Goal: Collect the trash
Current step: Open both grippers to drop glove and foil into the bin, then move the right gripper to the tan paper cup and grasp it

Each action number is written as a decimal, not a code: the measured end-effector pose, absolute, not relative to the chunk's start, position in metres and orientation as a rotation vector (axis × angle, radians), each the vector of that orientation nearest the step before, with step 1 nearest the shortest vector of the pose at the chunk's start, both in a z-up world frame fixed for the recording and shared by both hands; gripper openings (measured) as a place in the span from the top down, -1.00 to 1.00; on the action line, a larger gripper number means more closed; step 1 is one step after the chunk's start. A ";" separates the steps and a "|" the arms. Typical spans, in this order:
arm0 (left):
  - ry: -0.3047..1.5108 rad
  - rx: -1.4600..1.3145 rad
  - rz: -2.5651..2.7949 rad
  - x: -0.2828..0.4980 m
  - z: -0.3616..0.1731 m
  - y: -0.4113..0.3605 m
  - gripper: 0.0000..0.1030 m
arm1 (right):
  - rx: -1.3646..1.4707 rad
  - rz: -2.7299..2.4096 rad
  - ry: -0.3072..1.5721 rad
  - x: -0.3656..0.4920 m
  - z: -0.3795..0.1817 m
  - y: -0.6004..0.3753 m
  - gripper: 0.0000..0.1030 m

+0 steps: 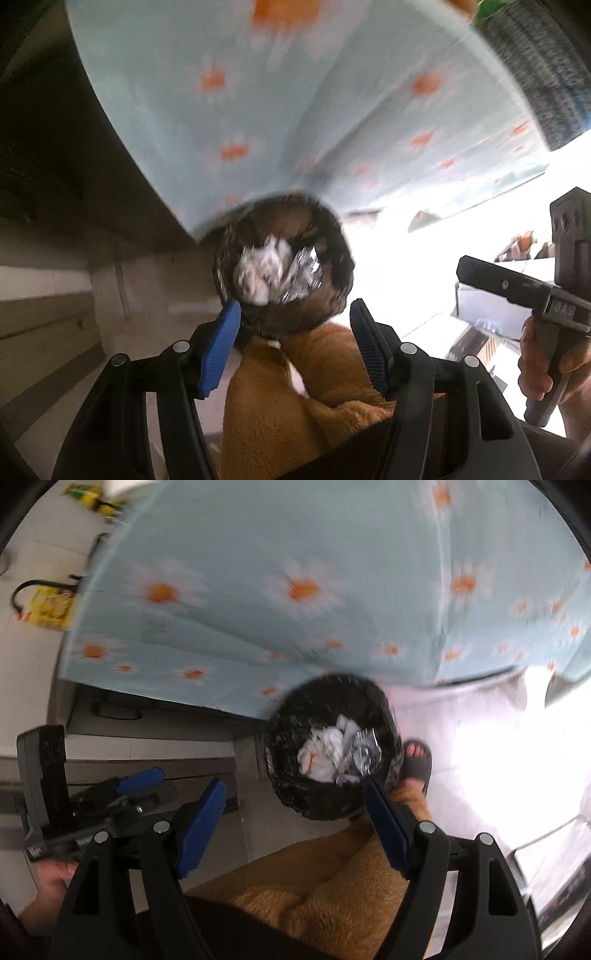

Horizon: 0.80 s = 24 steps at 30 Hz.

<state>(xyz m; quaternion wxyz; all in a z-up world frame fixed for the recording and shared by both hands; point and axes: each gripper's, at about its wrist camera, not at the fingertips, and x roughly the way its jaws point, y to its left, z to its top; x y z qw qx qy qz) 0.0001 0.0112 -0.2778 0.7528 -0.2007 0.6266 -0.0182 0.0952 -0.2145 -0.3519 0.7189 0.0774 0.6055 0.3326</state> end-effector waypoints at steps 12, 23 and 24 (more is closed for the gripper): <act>1.125 -0.370 -0.065 0.025 -0.164 0.027 -0.19 | 0.162 0.776 1.063 0.110 -0.238 -0.226 -0.52; 1.008 -0.393 0.020 0.063 -0.108 0.030 -0.26 | 0.183 0.771 0.975 0.250 -0.174 -0.234 -0.52; 0.992 -0.392 0.045 0.066 -0.104 0.030 -0.26 | 0.183 0.767 0.982 0.263 -0.171 -0.234 -0.52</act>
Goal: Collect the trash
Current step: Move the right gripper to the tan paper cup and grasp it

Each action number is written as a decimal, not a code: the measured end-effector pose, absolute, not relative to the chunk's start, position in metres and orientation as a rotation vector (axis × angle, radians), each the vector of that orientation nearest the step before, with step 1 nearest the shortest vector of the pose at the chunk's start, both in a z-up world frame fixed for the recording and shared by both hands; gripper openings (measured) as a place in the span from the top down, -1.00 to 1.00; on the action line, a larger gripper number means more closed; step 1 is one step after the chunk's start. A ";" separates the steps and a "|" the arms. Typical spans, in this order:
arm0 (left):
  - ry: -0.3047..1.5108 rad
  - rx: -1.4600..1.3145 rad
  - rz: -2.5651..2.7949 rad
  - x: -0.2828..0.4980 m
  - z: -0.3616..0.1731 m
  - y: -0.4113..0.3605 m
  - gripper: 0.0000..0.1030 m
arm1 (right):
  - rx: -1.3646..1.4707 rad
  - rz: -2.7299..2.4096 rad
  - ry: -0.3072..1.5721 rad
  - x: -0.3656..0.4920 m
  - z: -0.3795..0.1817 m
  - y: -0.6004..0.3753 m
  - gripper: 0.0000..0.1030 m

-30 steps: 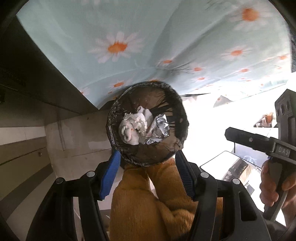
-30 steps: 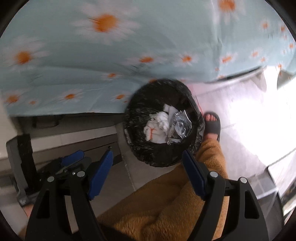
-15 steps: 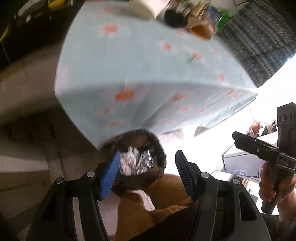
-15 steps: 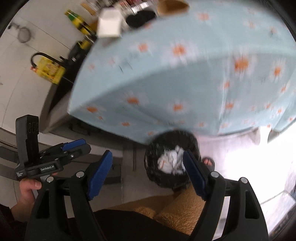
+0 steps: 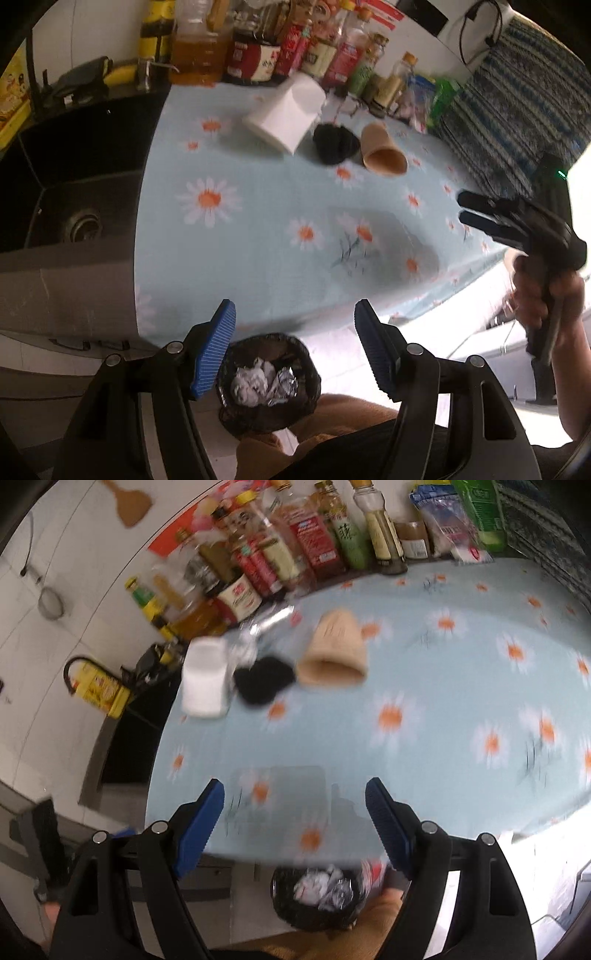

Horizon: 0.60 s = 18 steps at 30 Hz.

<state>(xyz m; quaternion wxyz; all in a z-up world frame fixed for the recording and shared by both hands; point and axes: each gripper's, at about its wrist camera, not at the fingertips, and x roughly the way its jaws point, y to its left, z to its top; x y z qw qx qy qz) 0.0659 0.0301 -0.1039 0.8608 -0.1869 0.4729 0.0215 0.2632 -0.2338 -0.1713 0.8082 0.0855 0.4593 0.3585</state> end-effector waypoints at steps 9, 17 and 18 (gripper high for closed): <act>0.963 -0.439 0.238 0.087 -0.088 0.031 -0.26 | 0.131 0.794 1.085 0.391 -0.177 -0.198 -0.67; 0.994 -0.465 0.367 0.096 -0.087 0.021 -0.26 | 0.024 0.831 1.150 0.428 -0.195 -0.155 -0.66; 1.001 -0.467 0.382 0.097 -0.087 0.020 -0.26 | 0.000 0.832 1.143 0.428 -0.195 -0.152 -0.60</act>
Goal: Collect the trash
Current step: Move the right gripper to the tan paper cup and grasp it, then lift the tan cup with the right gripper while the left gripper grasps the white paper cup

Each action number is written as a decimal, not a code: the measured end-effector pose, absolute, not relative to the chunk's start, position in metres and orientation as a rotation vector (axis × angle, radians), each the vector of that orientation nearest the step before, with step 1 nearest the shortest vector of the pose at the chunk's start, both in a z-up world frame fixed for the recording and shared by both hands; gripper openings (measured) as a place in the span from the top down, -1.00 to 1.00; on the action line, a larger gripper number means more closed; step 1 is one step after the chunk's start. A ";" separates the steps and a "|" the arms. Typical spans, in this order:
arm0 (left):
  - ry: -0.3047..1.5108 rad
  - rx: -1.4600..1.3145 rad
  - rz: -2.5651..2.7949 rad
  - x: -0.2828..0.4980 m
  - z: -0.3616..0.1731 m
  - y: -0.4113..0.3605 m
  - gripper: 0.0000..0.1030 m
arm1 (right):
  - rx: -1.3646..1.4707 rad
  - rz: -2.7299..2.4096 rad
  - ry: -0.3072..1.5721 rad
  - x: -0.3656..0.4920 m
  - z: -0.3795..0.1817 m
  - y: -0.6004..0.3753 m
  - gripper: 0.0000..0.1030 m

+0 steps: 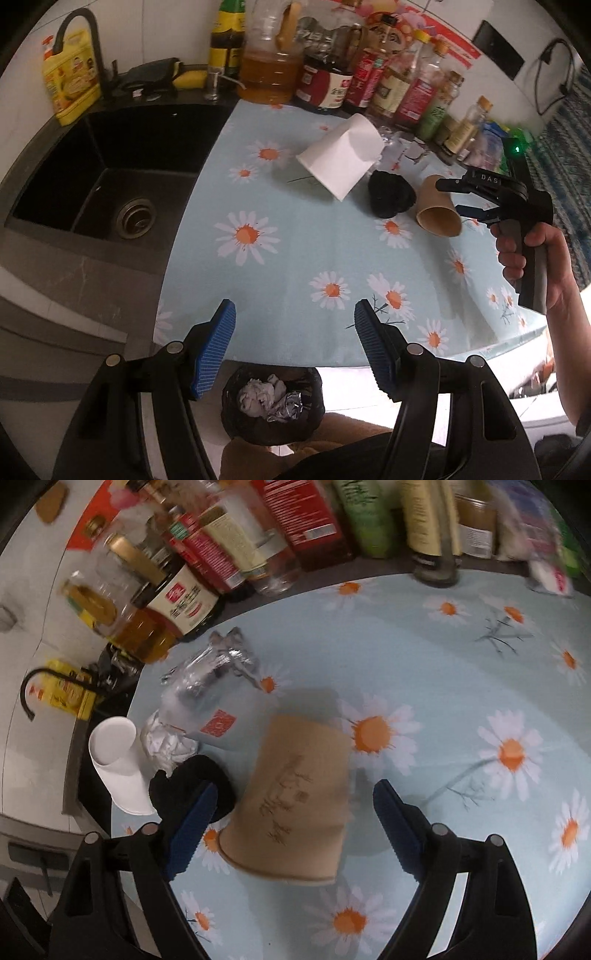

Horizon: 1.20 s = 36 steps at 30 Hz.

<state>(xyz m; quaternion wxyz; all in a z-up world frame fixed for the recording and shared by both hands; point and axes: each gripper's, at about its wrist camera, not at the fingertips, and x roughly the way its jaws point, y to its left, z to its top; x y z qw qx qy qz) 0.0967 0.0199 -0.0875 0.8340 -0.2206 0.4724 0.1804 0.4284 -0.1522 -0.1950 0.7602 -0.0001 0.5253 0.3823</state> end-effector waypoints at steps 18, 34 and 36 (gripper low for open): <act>1.083 -0.296 0.373 0.177 -0.075 -0.001 -0.26 | 0.098 1.016 1.101 0.421 -0.182 -0.202 -0.12; 1.183 -0.129 0.343 0.291 -0.108 0.027 -0.26 | 0.231 1.085 1.023 0.354 -0.185 -0.314 -0.12; 1.200 -0.067 0.370 0.298 -0.114 0.028 -0.26 | 0.246 1.074 1.048 0.350 -0.193 -0.322 -0.12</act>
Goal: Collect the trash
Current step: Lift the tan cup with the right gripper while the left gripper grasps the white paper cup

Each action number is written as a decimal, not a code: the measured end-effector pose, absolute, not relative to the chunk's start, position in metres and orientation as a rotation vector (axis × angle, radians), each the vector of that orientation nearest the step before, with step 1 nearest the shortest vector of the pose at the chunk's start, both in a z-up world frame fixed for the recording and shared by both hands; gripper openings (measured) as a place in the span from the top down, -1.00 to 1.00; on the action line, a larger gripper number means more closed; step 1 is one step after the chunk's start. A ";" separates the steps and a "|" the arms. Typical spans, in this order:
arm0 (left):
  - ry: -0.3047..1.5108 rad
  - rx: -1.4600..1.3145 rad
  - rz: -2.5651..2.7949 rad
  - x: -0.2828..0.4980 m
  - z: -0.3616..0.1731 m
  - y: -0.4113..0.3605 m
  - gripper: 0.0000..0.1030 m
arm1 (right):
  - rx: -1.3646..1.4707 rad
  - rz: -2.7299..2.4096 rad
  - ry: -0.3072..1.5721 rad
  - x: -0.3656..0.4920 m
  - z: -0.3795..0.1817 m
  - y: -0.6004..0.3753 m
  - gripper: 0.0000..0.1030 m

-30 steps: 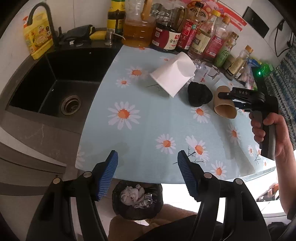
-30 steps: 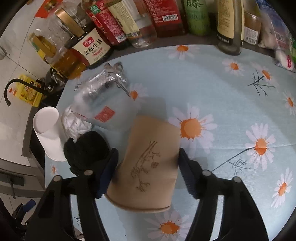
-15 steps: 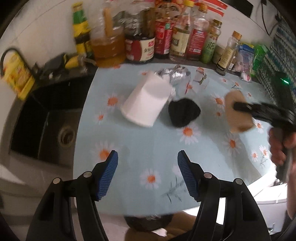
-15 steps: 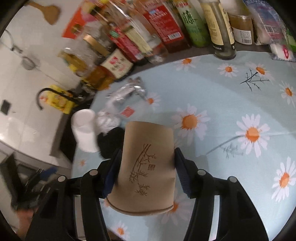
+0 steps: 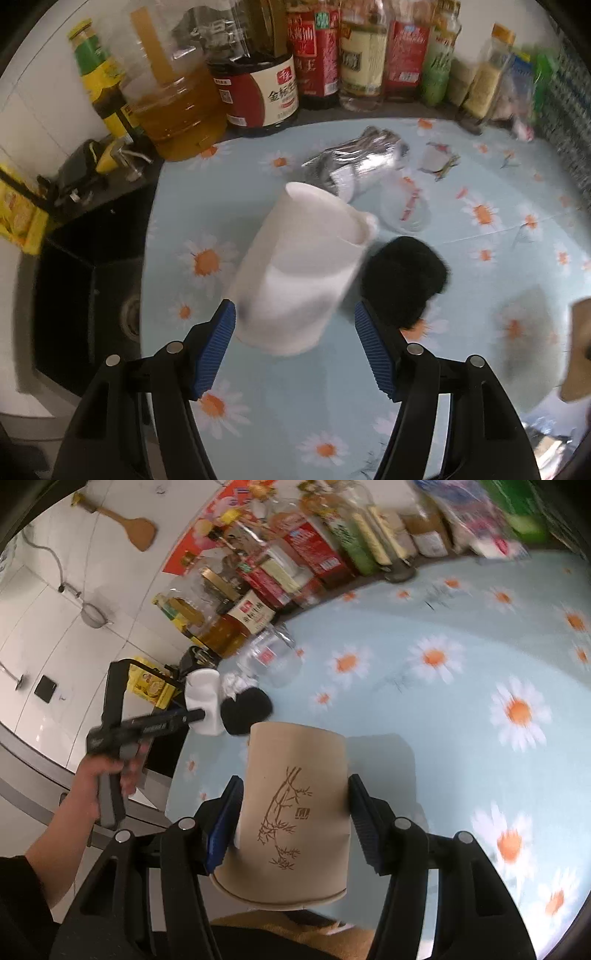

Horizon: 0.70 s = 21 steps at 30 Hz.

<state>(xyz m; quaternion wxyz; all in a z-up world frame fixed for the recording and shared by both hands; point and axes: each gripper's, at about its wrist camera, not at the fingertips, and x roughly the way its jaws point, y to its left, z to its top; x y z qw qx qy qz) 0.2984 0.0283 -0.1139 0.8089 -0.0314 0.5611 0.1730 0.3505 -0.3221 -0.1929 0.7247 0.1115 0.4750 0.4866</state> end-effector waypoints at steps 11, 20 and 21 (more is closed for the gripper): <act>1.233 0.086 0.314 0.327 -0.137 0.027 -0.51 | 0.285 1.037 1.072 0.345 -0.208 -0.340 -0.12; 1.214 0.046 0.264 0.320 -0.137 0.031 -0.28 | 0.259 1.055 1.085 0.337 -0.207 -0.325 -0.12; 1.208 0.040 0.260 0.317 -0.136 0.030 -0.28 | 0.256 1.060 1.088 0.335 -0.207 -0.322 -0.12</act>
